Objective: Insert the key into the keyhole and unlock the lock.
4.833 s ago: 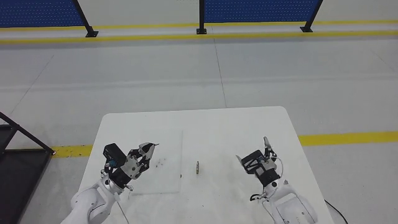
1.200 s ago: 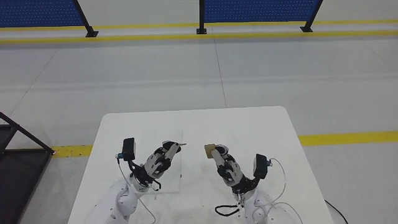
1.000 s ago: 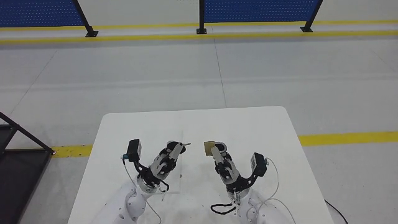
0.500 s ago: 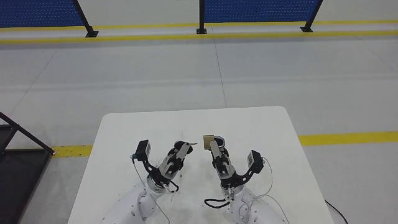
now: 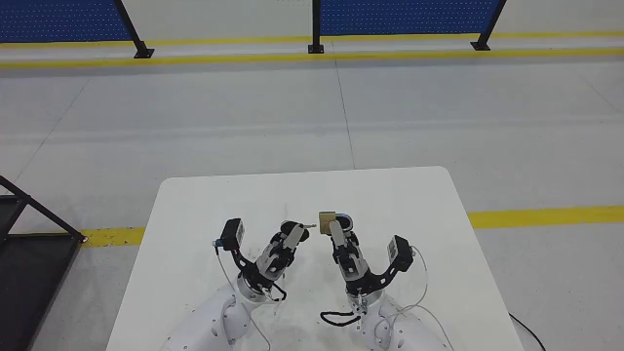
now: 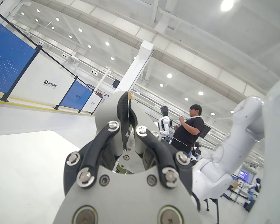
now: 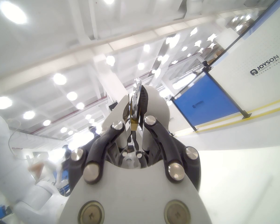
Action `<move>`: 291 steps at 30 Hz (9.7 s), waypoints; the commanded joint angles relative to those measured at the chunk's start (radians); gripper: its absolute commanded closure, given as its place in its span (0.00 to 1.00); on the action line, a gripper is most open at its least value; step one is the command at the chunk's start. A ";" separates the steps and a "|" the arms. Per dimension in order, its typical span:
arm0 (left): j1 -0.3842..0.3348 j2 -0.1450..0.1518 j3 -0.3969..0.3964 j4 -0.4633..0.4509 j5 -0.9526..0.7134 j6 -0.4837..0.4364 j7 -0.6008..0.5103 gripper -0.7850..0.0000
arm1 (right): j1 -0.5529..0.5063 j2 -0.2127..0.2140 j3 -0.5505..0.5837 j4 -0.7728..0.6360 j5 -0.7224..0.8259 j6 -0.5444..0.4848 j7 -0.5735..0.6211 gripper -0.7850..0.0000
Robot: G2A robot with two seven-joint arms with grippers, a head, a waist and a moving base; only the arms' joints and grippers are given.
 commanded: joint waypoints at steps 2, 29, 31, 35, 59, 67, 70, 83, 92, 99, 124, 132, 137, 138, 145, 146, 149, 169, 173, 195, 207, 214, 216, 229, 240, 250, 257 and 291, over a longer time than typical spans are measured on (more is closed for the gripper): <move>-0.001 -0.003 0.007 -0.005 -0.011 0.000 0.000 1.00 | 0.000 0.000 0.000 0.000 0.000 0.000 0.000 1.00; -0.019 -0.020 0.018 0.018 -0.018 0.000 0.000 1.00 | 0.000 0.000 0.000 0.000 0.000 0.000 0.000 1.00; -0.019 -0.022 0.017 0.017 -0.020 0.000 0.000 1.00 | 0.000 0.000 0.000 0.000 0.000 0.000 0.000 1.00; -0.020 -0.024 0.017 0.020 -0.014 0.000 0.000 1.00 | 0.000 0.000 0.000 0.000 0.000 0.000 0.000 1.00; -0.031 -0.046 0.022 0.043 0.027 0.000 0.000 1.00 | -0.034 0.000 0.034 -0.058 0.021 0.033 0.120 1.00; -0.026 -0.054 0.011 0.047 0.038 0.000 0.000 0.37 | -0.044 -0.002 0.047 -0.065 0.023 0.027 0.130 1.00; -0.020 -0.056 0.003 0.039 0.026 0.000 0.000 0.33 | -0.045 -0.003 0.053 -0.067 0.025 0.027 0.133 1.00; -0.003 -0.046 -0.018 0.039 0.016 0.000 0.000 0.59 | -0.043 -0.007 0.078 -0.065 0.068 0.032 0.200 1.00; -0.026 -0.030 0.022 0.058 0.000 0.000 0.000 0.71 | -0.050 -0.009 0.089 -0.079 0.082 0.046 0.249 1.00; -0.041 -0.024 0.035 0.067 -0.020 0.000 0.000 0.79 | -0.057 -0.011 0.096 -0.085 0.080 0.046 0.269 1.00; -0.027 -0.043 0.001 0.072 0.225 0.125 0.125 1.00 | -0.087 -0.015 0.119 -0.110 0.089 0.064 0.315 1.00; -0.022 -0.046 0.001 0.080 0.340 0.220 0.220 1.00 | -0.098 -0.015 0.128 -0.122 0.109 0.075 0.347 1.00; -0.023 -0.046 0.016 0.089 0.404 0.291 0.291 1.00 | -0.104 -0.014 0.134 -0.130 0.116 0.081 0.363 1.00; -0.024 -0.047 0.020 0.092 0.415 0.307 0.307 1.00 | -0.105 -0.014 0.135 -0.131 0.118 0.082 0.366 1.00; -0.037 -0.047 0.046 0.117 0.458 0.393 0.393 1.00 | -0.112 -0.015 0.141 -0.139 0.122 0.088 0.381 1.00; -0.039 -0.047 0.050 0.121 0.462 0.402 0.402 1.00 | -0.113 -0.015 0.142 -0.139 0.122 0.089 0.383 1.00; -0.047 -0.048 0.060 0.133 0.470 0.420 0.420 1.00 | -0.115 -0.015 0.144 -0.142 0.123 0.091 0.389 1.00; -0.083 -0.049 0.109 0.172 0.461 0.440 0.440 1.00 | -0.120 -0.019 0.144 -0.148 0.116 0.094 0.388 1.00; -0.082 -0.046 0.116 0.158 0.415 0.402 0.402 0.82 | -0.121 -0.020 0.148 -0.148 0.111 0.087 0.376 1.00; -0.048 0.042 0.094 0.057 -0.018 0.000 -0.023 0.76 | -0.122 -0.023 0.163 -0.142 0.097 0.076 0.358 1.00; -0.113 0.092 0.184 0.059 -0.092 0.000 -0.063 0.77 | -0.124 -0.023 0.159 -0.142 0.099 0.066 0.387 1.00; -0.133 0.102 0.206 0.068 -0.098 0.000 -0.046 0.93 | -0.122 -0.025 0.156 -0.141 0.096 0.071 0.399 1.00; -0.136 0.104 0.210 0.071 -0.093 0.000 -0.039 1.00 | -0.122 -0.025 0.156 -0.141 0.099 0.072 0.401 1.00; -0.131 0.099 0.188 0.086 -0.014 0.006 0.006 1.00 | -0.124 -0.027 0.154 -0.143 0.095 0.085 0.406 1.00; -0.095 0.075 0.145 0.074 0.084 0.063 0.062 1.00 | -0.124 -0.029 0.151 -0.144 0.091 0.098 0.406 1.00; -0.073 0.053 0.133 0.077 0.227 0.183 0.183 1.00 | -0.126 -0.030 0.152 -0.144 0.094 0.100 0.410 1.00; -0.069 0.035 0.134 0.100 0.302 0.282 0.269 1.00 | -0.125 -0.031 0.152 -0.144 0.096 0.102 0.412 1.00; -0.050 -0.015 0.118 0.109 0.468 0.625 0.376 1.00 | -0.135 -0.031 0.154 -0.151 0.086 0.096 0.414 1.00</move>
